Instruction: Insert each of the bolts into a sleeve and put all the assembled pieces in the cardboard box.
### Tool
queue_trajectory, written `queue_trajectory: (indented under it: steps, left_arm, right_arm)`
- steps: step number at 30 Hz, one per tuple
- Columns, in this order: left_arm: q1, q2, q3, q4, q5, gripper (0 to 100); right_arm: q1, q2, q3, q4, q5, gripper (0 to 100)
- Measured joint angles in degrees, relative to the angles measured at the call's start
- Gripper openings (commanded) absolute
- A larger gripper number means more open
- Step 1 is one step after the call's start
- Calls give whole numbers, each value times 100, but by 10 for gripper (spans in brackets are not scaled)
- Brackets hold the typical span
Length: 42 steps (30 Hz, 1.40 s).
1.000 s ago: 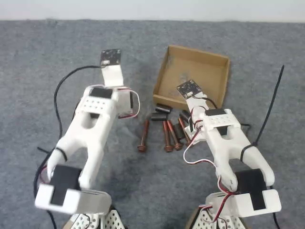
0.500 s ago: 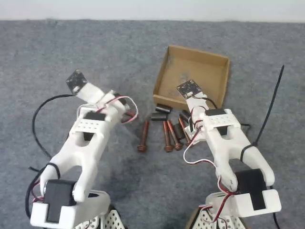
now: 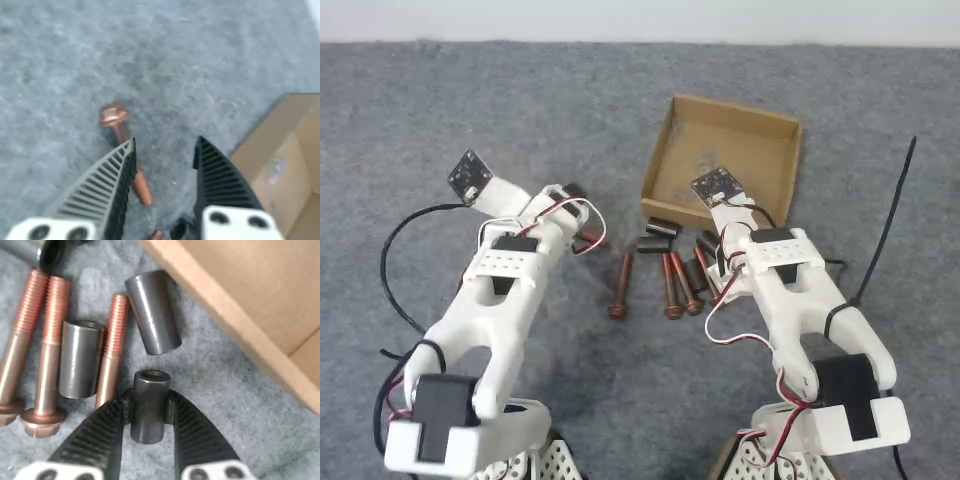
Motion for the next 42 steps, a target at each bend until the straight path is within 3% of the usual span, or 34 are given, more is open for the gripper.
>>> queue_trajectory:
  steps: [8, 17, 28, 30, 33, 42]
  left_arm:
    - [-105, 1486, -1196, 862, 18, 151]
    - [-123, 1574, -1433, 1046, 18, 148]
    - [-255, 2523, -2804, 2470, 141, 148]
    - [-255, 2567, -2884, 2549, 141, 130]
    - [-255, 2576, -2919, 2576, 141, 6]
    - [-255, 2576, -2945, 2576, -246, 9]
  right_arm:
    - [0, 0, 0, 0, 0, 6]
    - [0, 0, 0, 0, 0, 6]
    - [0, 0, 0, 0, 0, 6]
    - [0, 0, 0, 0, 0, 6]
    - [0, 0, 0, 0, 0, 6]
    - [0, 0, 0, 0, 0, 6]
